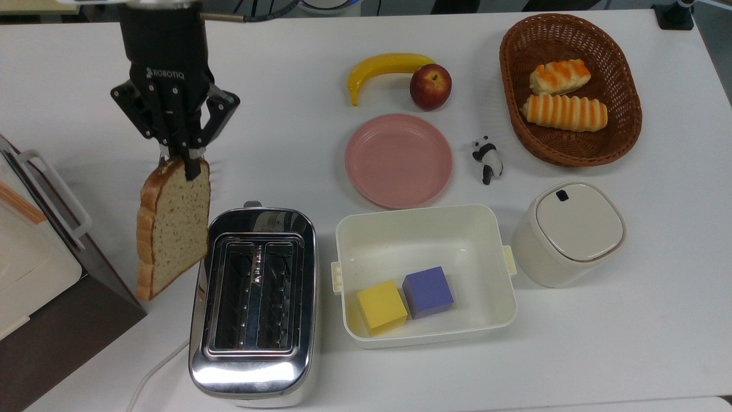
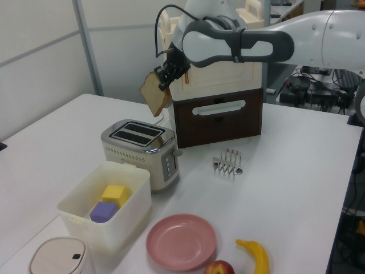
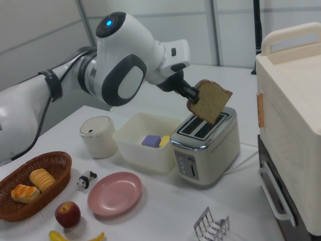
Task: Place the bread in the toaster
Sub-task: 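Carry the bread over the toaster and lower it into a slot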
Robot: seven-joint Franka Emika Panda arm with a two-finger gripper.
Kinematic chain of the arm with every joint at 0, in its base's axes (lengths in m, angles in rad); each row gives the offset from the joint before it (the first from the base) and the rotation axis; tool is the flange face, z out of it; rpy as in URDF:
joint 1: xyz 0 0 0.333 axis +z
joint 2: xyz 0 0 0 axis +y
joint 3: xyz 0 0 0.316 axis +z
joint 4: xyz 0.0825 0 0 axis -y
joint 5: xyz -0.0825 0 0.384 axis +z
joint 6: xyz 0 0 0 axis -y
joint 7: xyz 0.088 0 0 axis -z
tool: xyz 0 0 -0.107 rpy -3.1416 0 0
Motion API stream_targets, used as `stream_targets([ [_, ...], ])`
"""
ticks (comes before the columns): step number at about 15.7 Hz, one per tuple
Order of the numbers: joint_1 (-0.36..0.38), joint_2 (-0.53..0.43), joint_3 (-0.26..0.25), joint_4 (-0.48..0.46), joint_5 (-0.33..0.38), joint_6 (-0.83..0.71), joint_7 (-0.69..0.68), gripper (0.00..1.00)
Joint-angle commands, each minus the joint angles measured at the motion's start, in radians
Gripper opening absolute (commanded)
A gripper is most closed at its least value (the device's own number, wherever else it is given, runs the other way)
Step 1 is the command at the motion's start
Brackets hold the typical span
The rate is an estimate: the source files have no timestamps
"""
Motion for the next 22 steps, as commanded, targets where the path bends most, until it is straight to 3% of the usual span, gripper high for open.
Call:
stream_targets([
  [1, 0.031, 0.022, 0.000, -0.014, 0.017, 0.070, 0.008, 0.00],
  [22, 0.063, 0.051, 0.000, -0.078, 0.007, 0.032, -0.061, 0.00],
])
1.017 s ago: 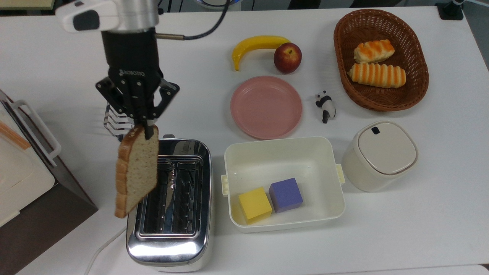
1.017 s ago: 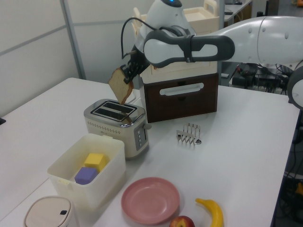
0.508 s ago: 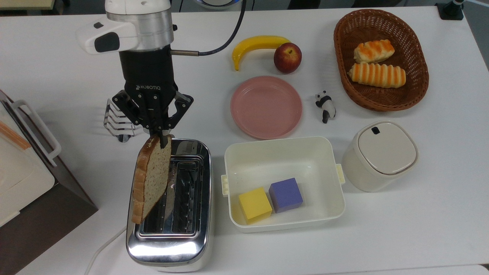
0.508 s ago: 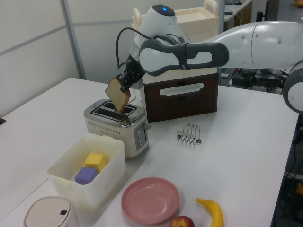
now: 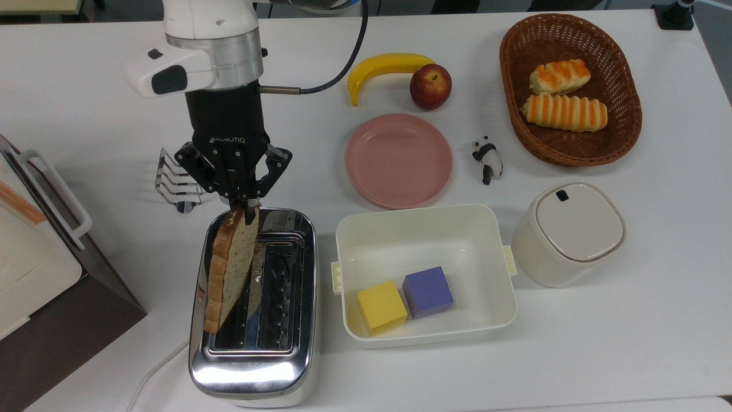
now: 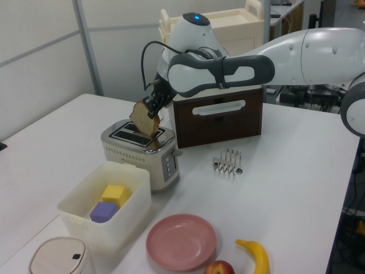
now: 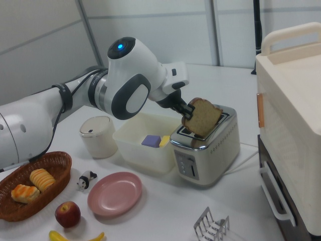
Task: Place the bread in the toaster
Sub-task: 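Carry the bread over the toaster and lower it into a slot, then open the gripper to release the bread in the slot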
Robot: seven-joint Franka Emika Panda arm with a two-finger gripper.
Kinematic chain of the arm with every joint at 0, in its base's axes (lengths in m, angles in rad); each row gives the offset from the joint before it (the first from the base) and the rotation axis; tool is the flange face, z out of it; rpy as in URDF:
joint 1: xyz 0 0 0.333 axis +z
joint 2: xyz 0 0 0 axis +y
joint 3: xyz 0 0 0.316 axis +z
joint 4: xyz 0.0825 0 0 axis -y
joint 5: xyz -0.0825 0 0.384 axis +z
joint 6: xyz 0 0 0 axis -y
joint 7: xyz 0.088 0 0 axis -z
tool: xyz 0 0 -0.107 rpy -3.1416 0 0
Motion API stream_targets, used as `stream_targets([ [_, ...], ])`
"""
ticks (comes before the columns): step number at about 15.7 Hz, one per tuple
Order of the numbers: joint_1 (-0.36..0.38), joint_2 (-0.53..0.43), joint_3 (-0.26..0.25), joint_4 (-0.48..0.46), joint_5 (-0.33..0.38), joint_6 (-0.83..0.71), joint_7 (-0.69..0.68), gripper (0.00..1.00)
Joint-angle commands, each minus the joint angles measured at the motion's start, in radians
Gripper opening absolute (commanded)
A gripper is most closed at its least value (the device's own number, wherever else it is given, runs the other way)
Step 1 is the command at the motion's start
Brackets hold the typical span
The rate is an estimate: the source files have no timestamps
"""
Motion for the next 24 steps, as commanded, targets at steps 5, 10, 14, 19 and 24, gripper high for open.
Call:
stream_targets([
  [5, 0.007, -0.040, -0.004, -0.027, 0.011, -0.130, -0.067, 0.00],
  [10, 0.006, -0.037, -0.005, -0.027, 0.014, -0.125, -0.066, 0.40],
  [14, 0.004, -0.040, -0.005, -0.026, 0.018, -0.124, -0.058, 0.88],
  [19, 0.000, -0.048, -0.007, -0.024, 0.017, -0.127, -0.063, 1.00],
  [24, -0.005, -0.100, -0.017, -0.024, -0.003, -0.209, -0.069, 1.00],
])
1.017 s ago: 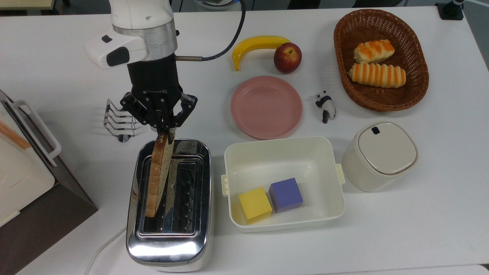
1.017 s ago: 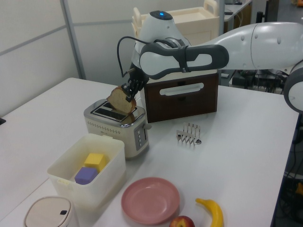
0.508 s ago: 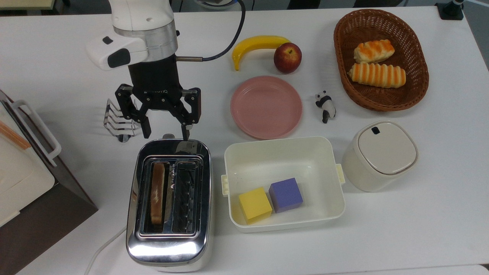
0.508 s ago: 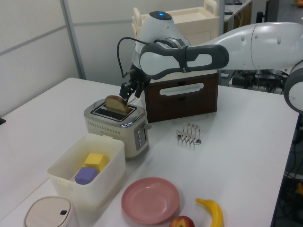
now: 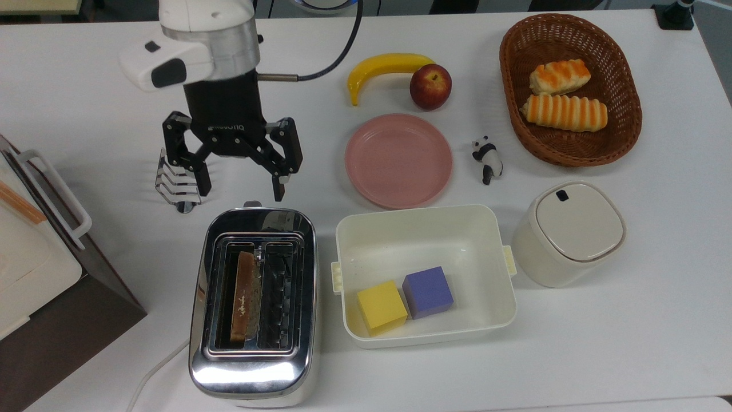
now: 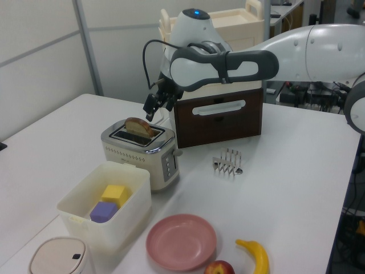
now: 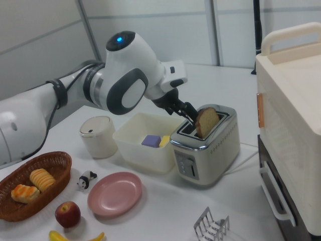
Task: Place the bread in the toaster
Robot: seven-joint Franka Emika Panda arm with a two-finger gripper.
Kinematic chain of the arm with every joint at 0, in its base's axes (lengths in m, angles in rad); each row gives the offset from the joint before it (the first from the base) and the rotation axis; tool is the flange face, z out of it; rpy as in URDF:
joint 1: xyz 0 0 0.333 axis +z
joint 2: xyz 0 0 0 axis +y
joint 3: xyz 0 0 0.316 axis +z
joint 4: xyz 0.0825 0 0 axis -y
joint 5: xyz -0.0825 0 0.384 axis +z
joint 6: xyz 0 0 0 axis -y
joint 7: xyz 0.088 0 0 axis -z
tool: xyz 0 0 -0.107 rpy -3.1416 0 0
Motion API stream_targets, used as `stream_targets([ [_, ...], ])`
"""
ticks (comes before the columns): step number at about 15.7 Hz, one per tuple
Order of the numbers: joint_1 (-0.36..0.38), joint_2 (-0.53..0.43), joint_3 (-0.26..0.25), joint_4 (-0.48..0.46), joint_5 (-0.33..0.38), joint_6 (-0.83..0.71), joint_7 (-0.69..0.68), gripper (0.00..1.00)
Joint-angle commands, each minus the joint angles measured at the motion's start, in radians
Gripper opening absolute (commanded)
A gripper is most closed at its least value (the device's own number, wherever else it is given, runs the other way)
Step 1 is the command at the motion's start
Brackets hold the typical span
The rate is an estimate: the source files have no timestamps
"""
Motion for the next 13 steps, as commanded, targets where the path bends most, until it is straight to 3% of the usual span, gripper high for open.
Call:
stream_targets([
  [1, 0.001, -0.082, -0.016, -0.029, -0.014, -0.133, -0.032, 1.00],
  [7, -0.014, -0.118, -0.019, -0.029, -0.089, -0.397, -0.132, 1.00],
  [13, -0.014, -0.139, -0.019, -0.031, -0.095, -0.535, -0.158, 1.00],
])
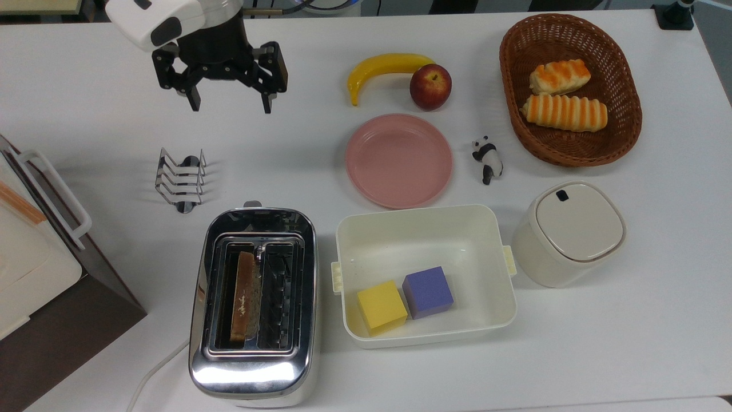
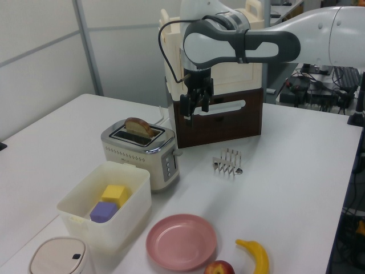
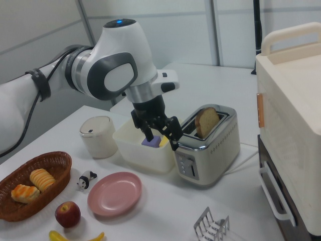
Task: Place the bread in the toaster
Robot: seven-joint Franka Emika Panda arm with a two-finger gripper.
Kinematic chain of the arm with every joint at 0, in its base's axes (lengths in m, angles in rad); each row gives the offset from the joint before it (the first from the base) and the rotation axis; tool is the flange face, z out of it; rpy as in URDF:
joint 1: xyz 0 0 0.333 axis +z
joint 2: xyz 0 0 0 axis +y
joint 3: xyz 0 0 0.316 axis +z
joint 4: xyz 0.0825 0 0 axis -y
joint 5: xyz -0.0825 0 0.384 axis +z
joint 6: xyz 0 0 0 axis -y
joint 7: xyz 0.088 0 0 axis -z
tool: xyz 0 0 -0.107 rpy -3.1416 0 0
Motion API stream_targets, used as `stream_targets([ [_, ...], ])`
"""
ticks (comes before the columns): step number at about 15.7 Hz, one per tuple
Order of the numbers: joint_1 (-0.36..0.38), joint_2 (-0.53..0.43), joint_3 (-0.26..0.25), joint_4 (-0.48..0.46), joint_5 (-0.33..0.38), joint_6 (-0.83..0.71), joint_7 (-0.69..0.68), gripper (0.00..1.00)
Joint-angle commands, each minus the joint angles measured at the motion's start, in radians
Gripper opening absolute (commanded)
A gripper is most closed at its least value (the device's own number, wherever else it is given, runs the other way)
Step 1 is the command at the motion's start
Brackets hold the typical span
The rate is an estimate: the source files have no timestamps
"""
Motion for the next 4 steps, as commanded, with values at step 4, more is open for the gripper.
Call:
stream_targets([
  [4, 0.000, -0.036, -0.007, -0.032, -0.014, -0.037, -0.042, 1.00],
])
